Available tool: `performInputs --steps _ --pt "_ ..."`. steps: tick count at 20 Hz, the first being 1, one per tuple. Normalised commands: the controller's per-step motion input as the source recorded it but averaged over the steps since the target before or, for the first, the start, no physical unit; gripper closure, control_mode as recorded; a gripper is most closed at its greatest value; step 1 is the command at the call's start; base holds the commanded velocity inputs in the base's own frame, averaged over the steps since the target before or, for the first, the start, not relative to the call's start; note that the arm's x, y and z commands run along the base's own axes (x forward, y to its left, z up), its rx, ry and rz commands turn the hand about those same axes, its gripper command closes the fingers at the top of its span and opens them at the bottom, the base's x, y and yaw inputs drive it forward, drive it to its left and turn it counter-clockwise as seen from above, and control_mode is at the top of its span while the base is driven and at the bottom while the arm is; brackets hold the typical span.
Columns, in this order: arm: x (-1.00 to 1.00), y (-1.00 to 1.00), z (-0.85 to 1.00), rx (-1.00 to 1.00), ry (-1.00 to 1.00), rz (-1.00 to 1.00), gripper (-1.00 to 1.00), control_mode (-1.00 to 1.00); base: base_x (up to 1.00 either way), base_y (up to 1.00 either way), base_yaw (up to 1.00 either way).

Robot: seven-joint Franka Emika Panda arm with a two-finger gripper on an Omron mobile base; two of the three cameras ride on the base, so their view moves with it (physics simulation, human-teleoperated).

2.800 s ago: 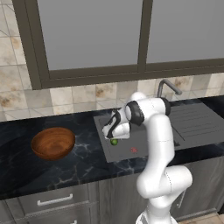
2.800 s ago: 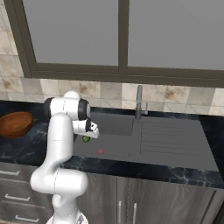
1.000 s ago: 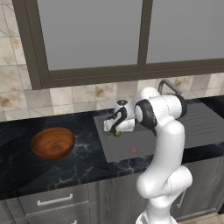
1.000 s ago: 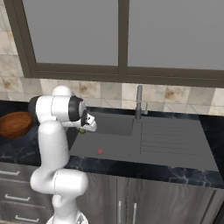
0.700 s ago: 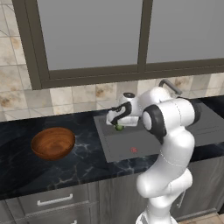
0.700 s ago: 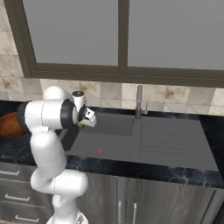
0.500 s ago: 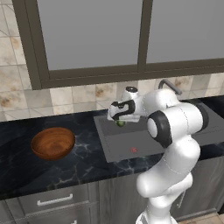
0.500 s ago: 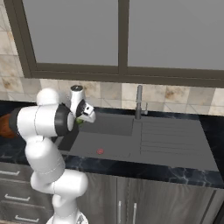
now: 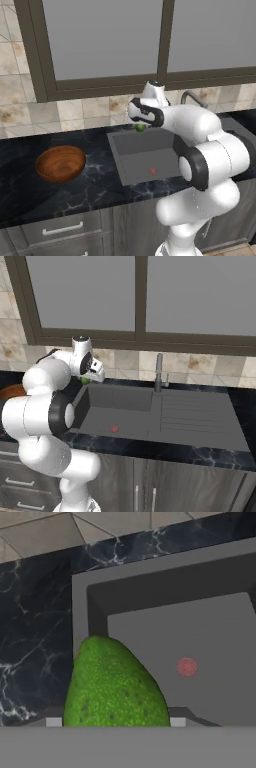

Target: Pick the corns from the cabinet and place them in one bowl. Pick the avocado from the sink and place it in the other bowl.

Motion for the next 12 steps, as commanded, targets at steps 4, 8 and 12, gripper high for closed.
performInputs --steps 4,8,12 --pt "-0.33 0.32 0.38 0.09 -0.07 0.08 1.00 -1.00 0.00 0.00 0.00" --pt "-0.40 0.66 0.06 0.09 -0.11 0.10 1.00 -1.00 0.00 0.00 0.00" --pt "-0.16 0.96 -0.04 -0.01 -0.01 0.07 1.00 -1.00 0.00 0.00 0.00"
